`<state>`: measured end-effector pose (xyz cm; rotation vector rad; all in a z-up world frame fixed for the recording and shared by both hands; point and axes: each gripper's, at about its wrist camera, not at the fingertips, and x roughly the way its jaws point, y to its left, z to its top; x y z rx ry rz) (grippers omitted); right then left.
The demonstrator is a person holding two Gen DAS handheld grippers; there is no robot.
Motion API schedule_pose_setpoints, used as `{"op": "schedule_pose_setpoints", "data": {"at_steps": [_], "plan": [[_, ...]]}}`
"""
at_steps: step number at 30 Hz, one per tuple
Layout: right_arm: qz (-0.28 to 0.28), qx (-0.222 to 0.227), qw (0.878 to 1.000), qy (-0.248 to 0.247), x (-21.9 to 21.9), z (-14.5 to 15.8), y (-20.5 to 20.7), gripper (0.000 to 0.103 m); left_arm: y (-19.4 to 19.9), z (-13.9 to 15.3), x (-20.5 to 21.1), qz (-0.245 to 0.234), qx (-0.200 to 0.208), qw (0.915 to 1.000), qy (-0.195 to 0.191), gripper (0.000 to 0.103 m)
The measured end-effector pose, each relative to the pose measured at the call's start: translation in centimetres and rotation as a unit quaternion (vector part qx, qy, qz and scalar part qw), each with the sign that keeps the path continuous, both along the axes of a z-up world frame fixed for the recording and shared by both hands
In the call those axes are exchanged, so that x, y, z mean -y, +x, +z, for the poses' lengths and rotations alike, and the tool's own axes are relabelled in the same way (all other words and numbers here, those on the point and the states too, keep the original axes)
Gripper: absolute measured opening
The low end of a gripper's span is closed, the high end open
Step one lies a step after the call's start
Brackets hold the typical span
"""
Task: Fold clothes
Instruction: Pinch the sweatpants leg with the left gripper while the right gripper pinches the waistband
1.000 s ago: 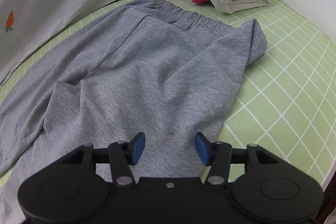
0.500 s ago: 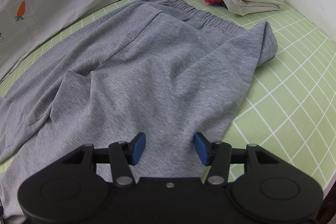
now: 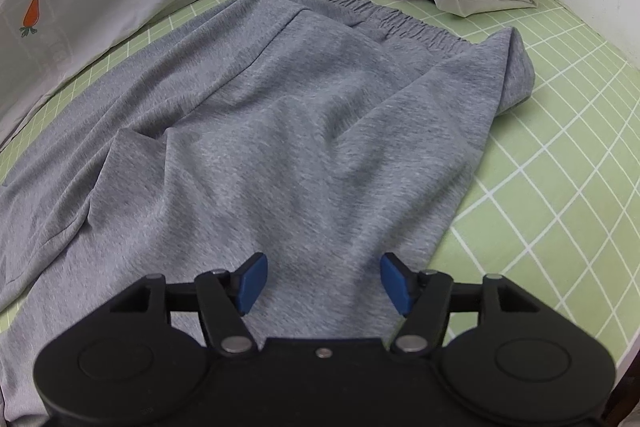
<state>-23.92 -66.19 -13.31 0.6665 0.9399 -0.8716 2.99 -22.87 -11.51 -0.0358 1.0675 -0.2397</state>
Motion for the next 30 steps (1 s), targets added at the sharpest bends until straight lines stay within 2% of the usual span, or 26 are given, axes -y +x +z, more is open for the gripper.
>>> {"op": "schedule_pose_setpoints", "data": {"at_steps": [1,2,3,4,6,9,12,13,15,19,23,28,29,30], "plan": [[-0.002,0.000,1.000,-0.002,0.0,0.0,-0.1,0.071,0.1,-0.2,0.1,-0.003,-0.002,1.0000,0.002,0.035],[-0.004,-0.001,1.000,-0.004,0.0,0.1,-0.1,0.075,0.2,-0.3,0.0,-0.003,-0.002,1.0000,0.002,0.031],[-0.008,-0.001,1.000,-0.004,0.0,0.0,-0.2,0.078,0.3,-0.4,-0.1,-0.003,-0.001,1.0000,0.003,0.014],[-0.014,-0.002,1.000,-0.005,0.1,0.0,-0.3,0.080,0.4,-0.4,-0.3,-0.001,-0.003,1.0000,0.004,0.006],[-0.022,-0.001,1.000,-0.003,0.2,-0.2,-0.5,0.087,0.4,0.1,-1.3,0.018,0.006,0.9998,0.007,0.002],[-0.033,0.002,0.999,0.000,0.2,-0.4,-0.7,0.100,0.5,1.3,-3.5,0.061,0.025,0.9976,0.019,0.001],[-0.033,-0.001,0.999,-0.004,0.3,-0.3,-0.7,0.101,0.7,3.2,-7.5,0.126,0.061,0.9887,0.054,0.001],[-0.033,-0.003,0.999,-0.006,0.3,-0.3,-0.7,0.101,0.8,3.9,-9.0,0.150,0.073,0.9835,0.070,0.001],[-0.031,-0.005,0.999,-0.011,0.3,-0.2,-0.5,0.101,1.0,5.1,-12.9,0.222,0.090,0.9659,0.099,0.001],[-0.039,-0.007,0.999,-0.015,0.6,-0.2,-0.5,0.101,0.7,5.1,-18.7,0.314,0.074,0.9440,0.068,0.001],[-0.065,-0.006,0.998,-0.018,1.7,-0.2,-1.0,0.101,-0.2,4.1,-19.7,0.327,0.061,0.9409,0.066,0.001],[-0.115,-0.017,0.993,-0.027,3.5,-0.5,-2.3,0.101,-1.1,2.3,-19.8,0.348,0.036,0.9363,0.032,0.001],[-0.129,-0.021,0.991,-0.027,3.9,-0.6,-2.6,0.097,-1.1,2.1,-19.9,0.352,0.033,0.9351,0.028,0.001],[-0.137,-0.020,0.990,-0.024,4.2,-0.7,-2.9,0.087,-1.2,1.9,-19.9,0.355,0.031,0.9339,0.025,0.001]]}}
